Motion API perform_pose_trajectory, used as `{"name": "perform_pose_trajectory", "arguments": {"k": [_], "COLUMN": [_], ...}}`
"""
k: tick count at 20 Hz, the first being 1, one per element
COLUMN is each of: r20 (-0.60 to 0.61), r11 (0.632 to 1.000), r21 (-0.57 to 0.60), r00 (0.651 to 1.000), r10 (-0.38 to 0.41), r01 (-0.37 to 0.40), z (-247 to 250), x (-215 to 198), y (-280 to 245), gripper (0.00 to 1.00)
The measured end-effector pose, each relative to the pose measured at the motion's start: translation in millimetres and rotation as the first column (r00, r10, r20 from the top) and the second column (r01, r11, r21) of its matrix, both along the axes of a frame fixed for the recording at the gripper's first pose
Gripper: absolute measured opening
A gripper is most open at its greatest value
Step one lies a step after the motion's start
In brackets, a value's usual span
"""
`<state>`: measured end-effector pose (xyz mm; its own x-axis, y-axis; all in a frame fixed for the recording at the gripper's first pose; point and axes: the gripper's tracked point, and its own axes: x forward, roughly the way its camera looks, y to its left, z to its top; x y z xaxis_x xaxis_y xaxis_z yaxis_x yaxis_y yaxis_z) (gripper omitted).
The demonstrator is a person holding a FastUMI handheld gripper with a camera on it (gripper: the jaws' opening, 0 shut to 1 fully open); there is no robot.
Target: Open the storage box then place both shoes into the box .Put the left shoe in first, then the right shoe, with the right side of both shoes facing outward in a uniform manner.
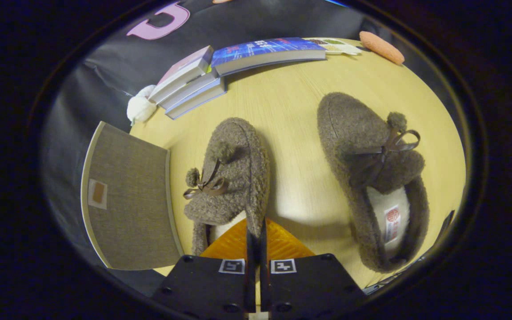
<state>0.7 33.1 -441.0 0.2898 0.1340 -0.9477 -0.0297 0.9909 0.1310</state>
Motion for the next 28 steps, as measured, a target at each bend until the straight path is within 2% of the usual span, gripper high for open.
{"name": "perform_pose_trajectory", "arguments": {"k": [6, 9, 11, 16, 19, 22, 25, 28], "r20": [0.007, 0.04, 0.034, -0.06, -0.056, -0.058, -0.045, -0.025], "r11": [0.995, 0.995, 0.989, 0.933, 0.916, 0.869, 0.809, 0.79], "r21": [0.074, 0.081, 0.113, 0.293, 0.336, 0.431, 0.54, 0.589], "r00": [0.997, 0.997, 0.994, 0.978, 0.976, 0.969, 0.968, 0.981], "r10": [-0.071, -0.062, -0.105, -0.198, -0.211, -0.242, -0.247, -0.194], "r01": [0.07, 0.059, 0.1, 0.207, 0.218, 0.243, 0.232, 0.171], "z": [-0.9, 1.1, 1.5, 5.5, 18.3, 53.6, 100.4, 139.8], "x": [-0.5, 0.3, 0.7, -11.3, -11.3, -12.1, -12.3, -18.0], "y": [-0.2, -0.6, 0.4, 21.2, 29.8, 46.9, 71.2, 99.1], "gripper": [0.04, 0.03, 0.03, 0.03, 0.04, 0.03, 0.03, 0.03]}}
